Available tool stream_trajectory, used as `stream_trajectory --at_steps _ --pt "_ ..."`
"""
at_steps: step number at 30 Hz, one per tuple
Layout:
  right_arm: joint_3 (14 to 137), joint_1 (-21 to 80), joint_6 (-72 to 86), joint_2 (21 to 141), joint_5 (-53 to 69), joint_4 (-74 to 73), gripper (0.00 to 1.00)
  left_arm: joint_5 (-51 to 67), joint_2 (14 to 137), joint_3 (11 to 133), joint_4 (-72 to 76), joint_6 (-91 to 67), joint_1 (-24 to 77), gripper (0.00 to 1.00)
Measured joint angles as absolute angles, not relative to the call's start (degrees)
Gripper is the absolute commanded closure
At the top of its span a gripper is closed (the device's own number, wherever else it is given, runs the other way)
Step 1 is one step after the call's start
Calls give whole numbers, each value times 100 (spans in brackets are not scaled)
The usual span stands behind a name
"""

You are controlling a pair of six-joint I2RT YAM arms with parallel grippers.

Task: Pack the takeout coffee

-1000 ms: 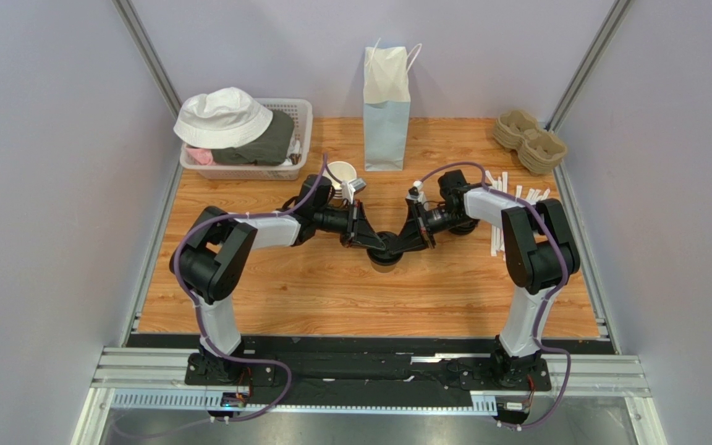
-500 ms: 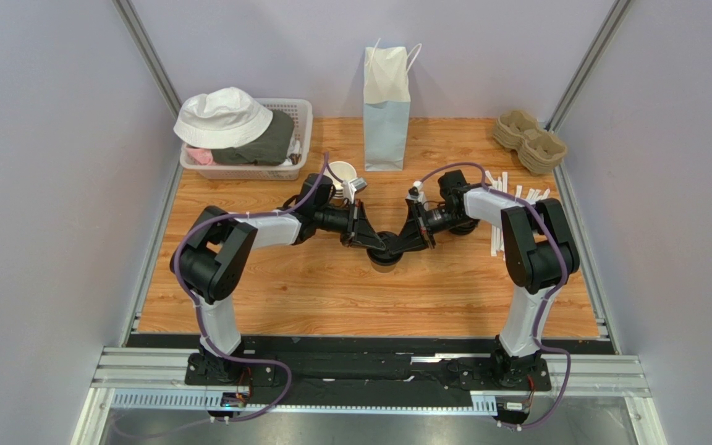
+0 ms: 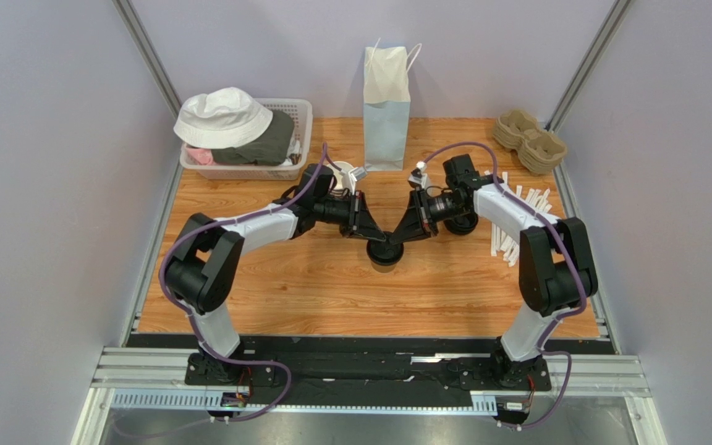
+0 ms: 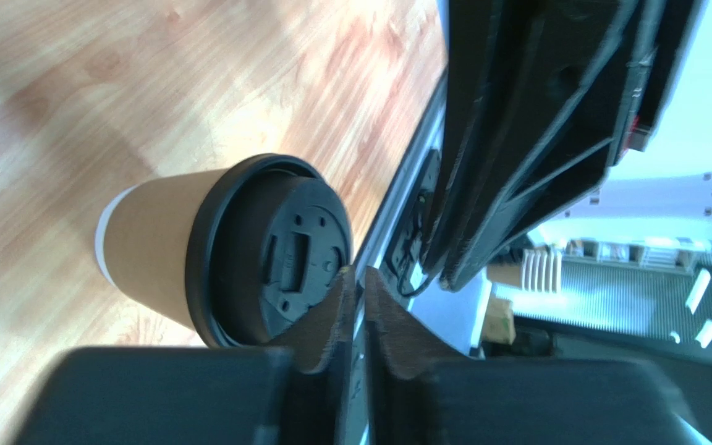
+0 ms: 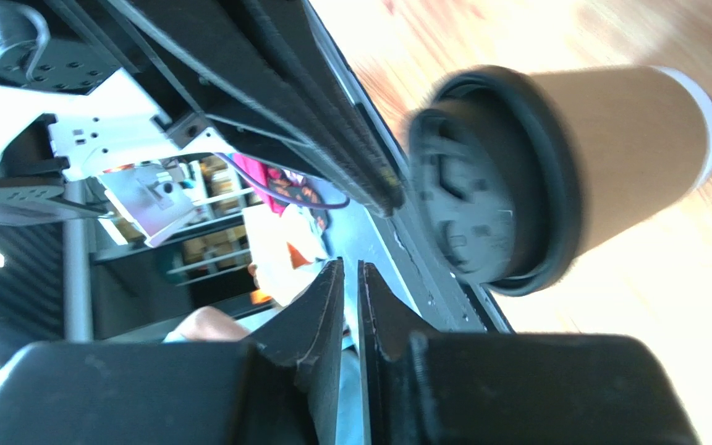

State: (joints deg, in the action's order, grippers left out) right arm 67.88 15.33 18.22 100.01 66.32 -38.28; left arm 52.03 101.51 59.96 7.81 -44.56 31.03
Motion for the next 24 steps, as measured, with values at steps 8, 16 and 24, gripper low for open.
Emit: stream_trajectory --at_steps 8,16,24 --pt "7332 1260 1555 9778 5881 -4034 83 4377 8731 5446 -12 -4342 3024 79" --pt "7465 1232 1487 10285 5054 -4014 83 4084 9100 5061 -526 -4355 3026 81" --pt "7094 1236 1472 10385 4888 -4005 83 3994 9690 5284 -585 -4346 3030 82"
